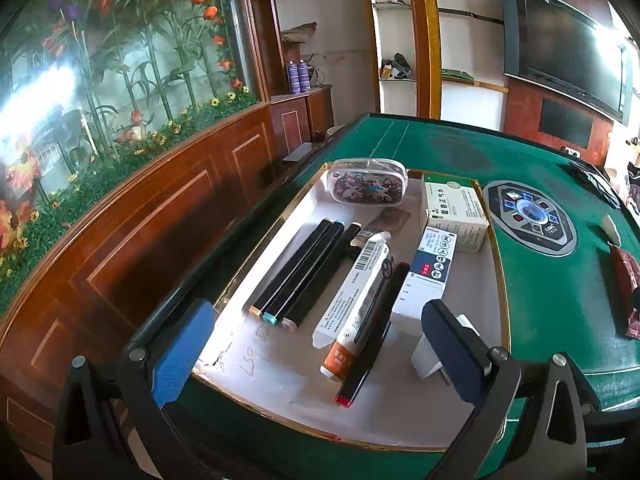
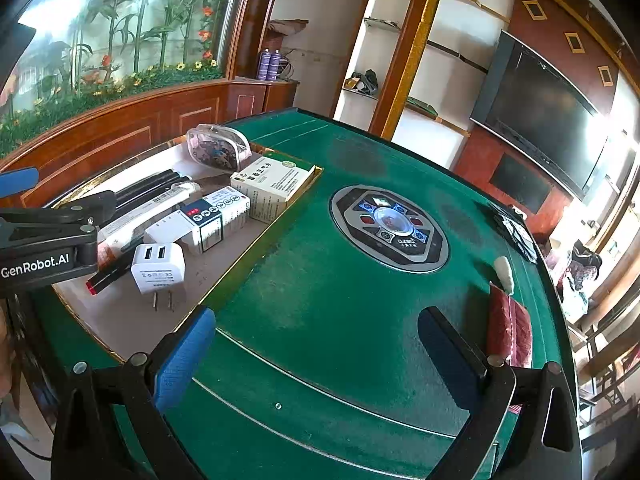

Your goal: Organize objects

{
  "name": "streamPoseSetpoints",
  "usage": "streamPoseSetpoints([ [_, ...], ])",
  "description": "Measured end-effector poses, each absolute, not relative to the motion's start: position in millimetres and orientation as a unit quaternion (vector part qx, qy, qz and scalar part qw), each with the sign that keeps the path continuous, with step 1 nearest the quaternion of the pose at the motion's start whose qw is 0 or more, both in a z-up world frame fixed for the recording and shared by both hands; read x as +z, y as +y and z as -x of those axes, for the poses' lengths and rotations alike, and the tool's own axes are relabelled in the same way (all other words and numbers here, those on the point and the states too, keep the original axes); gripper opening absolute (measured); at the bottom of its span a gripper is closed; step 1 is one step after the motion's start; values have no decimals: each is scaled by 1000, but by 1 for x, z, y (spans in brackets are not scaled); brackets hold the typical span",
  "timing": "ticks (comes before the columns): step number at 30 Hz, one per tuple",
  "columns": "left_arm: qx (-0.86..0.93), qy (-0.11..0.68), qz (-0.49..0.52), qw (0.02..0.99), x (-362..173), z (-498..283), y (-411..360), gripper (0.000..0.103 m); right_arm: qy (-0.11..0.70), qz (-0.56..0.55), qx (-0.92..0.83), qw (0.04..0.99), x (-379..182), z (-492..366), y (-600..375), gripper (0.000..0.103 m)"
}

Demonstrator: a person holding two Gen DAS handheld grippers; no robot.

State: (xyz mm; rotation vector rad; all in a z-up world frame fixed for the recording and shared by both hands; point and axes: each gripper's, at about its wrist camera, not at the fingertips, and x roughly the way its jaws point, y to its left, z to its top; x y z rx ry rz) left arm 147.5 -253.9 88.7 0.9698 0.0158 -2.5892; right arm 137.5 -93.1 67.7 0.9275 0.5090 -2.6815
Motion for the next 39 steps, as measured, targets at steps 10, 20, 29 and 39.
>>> streamPoseSetpoints([
  [10, -918, 9, -353, 182, 91, -142, -248, 103, 179, -317, -923, 121, 69, -136, -91, 103],
  [20, -926, -1, -373, 64, 111, -108, -176, 103, 74, -375, -921, 68, 90, -79, 26, 103],
  [29, -881, -24, -468, -66, 64, -79, -85, 103, -111, -455, -881, 65, 62, -11, 165, 103],
  [39, -850, -45, -523, -47, 10, -67, -64, 103, -61, -473, -878, 20, 53, 66, 174, 103],
])
